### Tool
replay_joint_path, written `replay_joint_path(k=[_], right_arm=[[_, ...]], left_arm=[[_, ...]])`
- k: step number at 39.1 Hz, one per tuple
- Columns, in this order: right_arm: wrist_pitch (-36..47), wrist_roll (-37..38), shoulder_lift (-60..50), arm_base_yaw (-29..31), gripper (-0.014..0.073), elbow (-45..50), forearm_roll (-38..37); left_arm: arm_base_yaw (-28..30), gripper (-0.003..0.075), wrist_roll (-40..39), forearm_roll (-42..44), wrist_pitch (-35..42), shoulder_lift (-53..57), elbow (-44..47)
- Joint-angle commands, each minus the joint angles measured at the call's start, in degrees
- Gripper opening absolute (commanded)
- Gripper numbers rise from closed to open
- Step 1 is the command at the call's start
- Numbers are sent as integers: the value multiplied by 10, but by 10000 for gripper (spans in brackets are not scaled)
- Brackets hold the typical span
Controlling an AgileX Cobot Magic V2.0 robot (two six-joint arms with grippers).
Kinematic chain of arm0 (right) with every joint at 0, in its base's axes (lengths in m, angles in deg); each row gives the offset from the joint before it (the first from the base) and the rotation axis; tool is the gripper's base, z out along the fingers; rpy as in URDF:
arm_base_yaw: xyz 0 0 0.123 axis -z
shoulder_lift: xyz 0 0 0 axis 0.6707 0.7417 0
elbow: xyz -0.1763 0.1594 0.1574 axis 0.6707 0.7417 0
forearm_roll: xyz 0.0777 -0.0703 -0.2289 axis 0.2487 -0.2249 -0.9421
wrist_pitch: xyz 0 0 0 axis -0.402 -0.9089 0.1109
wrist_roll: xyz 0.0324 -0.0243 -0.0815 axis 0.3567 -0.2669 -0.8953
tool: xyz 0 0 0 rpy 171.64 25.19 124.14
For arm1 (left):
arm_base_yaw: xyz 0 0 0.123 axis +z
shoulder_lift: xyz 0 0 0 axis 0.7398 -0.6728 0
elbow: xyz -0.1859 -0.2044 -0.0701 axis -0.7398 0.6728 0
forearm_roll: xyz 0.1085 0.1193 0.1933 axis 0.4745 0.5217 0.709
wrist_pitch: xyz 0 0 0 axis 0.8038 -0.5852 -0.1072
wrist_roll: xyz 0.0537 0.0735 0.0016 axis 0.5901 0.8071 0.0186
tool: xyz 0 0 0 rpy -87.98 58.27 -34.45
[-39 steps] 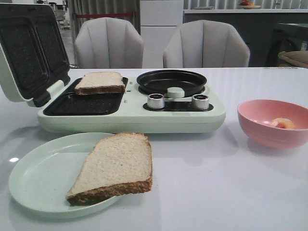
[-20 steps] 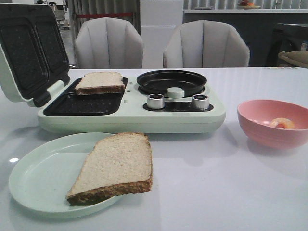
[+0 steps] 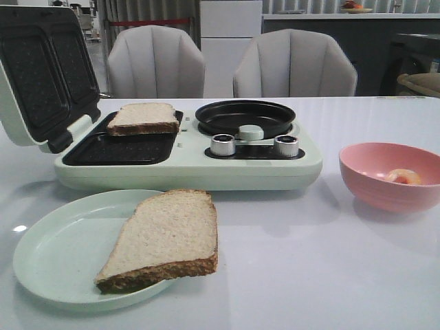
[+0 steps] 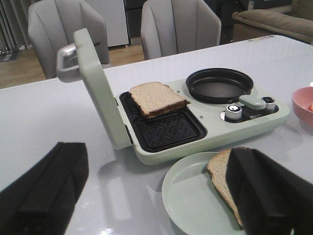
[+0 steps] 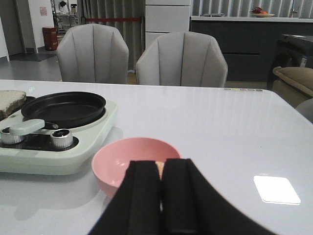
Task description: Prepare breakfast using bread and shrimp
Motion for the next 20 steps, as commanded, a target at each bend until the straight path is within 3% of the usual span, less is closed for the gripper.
replay_joint_path(k=[1,20], right_arm=[[46,-2,-13,1,155,-10,-7],[74,-26,-13,2,155,-10,-54]], left_arm=[[-8,618,-3,-17,58,26,15],[-8,618,-3,-24,81,63,35]])
